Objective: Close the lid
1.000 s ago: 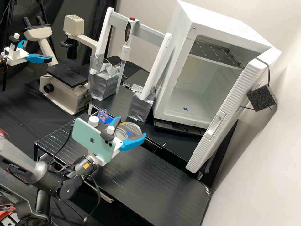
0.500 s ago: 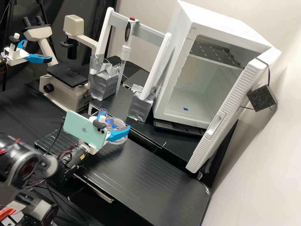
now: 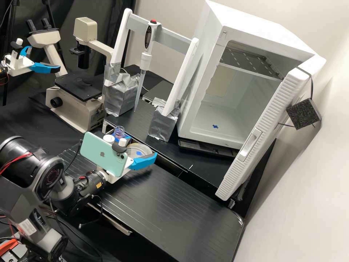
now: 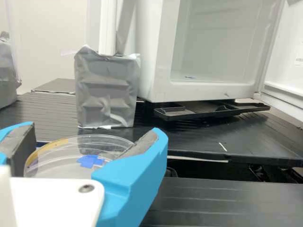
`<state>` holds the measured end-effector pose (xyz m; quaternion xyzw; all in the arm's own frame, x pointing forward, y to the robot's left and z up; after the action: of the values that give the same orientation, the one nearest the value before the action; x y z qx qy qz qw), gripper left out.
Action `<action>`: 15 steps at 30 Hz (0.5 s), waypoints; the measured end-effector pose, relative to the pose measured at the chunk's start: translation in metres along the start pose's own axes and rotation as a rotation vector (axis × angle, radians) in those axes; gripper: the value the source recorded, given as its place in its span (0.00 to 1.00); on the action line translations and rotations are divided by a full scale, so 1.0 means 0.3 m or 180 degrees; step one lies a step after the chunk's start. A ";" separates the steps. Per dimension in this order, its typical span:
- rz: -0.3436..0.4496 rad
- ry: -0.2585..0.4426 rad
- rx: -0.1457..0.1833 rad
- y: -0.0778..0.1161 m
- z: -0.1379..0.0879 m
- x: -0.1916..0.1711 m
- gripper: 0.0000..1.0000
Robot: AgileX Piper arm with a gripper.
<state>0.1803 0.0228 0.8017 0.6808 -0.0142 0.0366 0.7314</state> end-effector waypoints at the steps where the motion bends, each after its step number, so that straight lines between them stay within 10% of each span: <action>1: 0.0007 -0.0003 0.0006 0.004 0.005 0.001 0.00; 15: -0.0129 0.0111 0.0075 0.008 -0.015 -0.011 0.00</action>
<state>0.1767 0.0274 0.8035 0.6888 0.0128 0.0339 0.7241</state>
